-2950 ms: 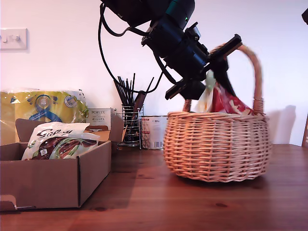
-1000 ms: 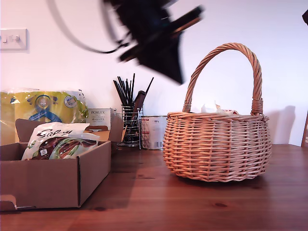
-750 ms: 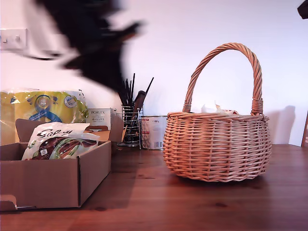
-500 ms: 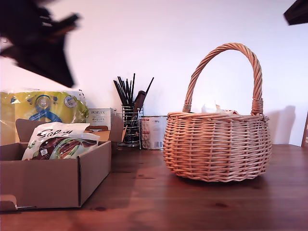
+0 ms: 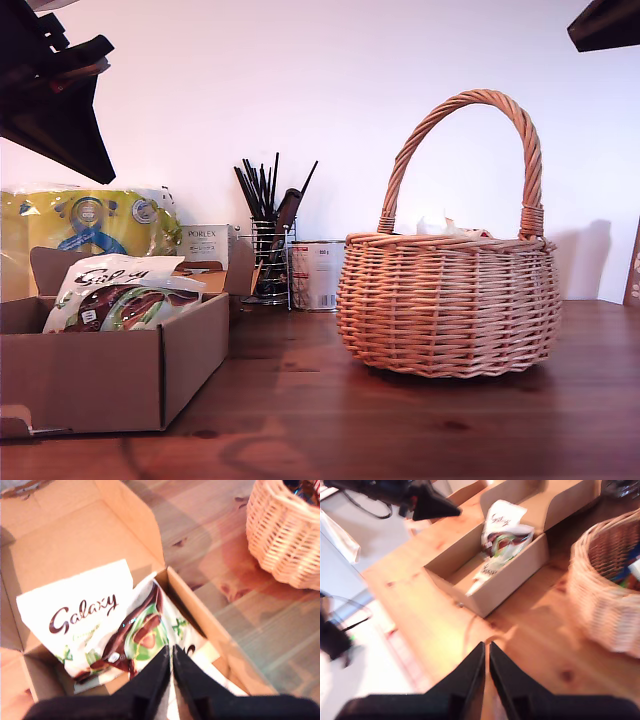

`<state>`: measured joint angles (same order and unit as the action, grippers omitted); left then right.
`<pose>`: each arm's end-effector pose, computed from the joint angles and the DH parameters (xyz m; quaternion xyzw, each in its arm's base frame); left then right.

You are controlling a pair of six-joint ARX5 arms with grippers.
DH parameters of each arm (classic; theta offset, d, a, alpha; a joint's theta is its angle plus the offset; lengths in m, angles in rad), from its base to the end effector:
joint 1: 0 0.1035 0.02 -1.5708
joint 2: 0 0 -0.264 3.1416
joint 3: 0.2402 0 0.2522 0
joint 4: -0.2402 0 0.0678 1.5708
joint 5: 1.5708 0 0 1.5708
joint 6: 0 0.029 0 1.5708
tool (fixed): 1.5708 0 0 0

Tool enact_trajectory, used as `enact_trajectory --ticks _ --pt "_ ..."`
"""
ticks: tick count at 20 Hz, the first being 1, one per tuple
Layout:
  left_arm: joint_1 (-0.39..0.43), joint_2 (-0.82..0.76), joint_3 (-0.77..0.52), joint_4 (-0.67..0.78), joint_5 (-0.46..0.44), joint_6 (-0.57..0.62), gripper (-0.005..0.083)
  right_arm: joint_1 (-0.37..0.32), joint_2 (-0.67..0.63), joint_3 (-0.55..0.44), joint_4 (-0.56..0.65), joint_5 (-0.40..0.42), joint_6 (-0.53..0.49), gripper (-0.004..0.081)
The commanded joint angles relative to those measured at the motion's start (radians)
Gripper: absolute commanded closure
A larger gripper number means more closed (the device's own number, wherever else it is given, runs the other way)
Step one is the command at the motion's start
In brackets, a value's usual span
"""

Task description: Move the bags of Easter eggs from the cardboard box on the left into the woven basket on the right side.

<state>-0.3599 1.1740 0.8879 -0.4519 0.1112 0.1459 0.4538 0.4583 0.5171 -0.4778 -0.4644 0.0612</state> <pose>0.2248 -0.0880 0.2704 0.1107 0.3411 -0.2432 0.9013 0.0931 0.0598 0.2565 0.0279 0.2211 0.4269 0.8764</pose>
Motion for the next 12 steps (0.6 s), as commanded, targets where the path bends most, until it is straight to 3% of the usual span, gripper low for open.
enact_trajectory --ticks 1,5,9,10,12 --pt "-0.002 0.004 -0.018 0.003 0.002 0.013 0.0794 0.028 0.001 0.014 0.02 0.068 -0.028 0.0782" --pt "0.031 0.004 -0.018 0.003 0.036 0.101 0.0794 0.089 -0.045 0.014 0.016 0.152 -0.055 0.0782" --pt "0.092 0.018 -0.018 -0.01 0.211 0.251 0.0771 0.141 -0.124 0.014 -0.03 0.235 -0.087 0.0782" --pt "0.11 0.032 -0.018 -0.022 0.26 0.298 0.0713 0.148 -0.136 0.014 -0.041 0.236 -0.095 0.0783" --pt "0.121 0.08 -0.018 -0.011 0.299 0.34 0.0443 0.157 -0.14 0.014 -0.043 0.235 -0.096 0.0783"
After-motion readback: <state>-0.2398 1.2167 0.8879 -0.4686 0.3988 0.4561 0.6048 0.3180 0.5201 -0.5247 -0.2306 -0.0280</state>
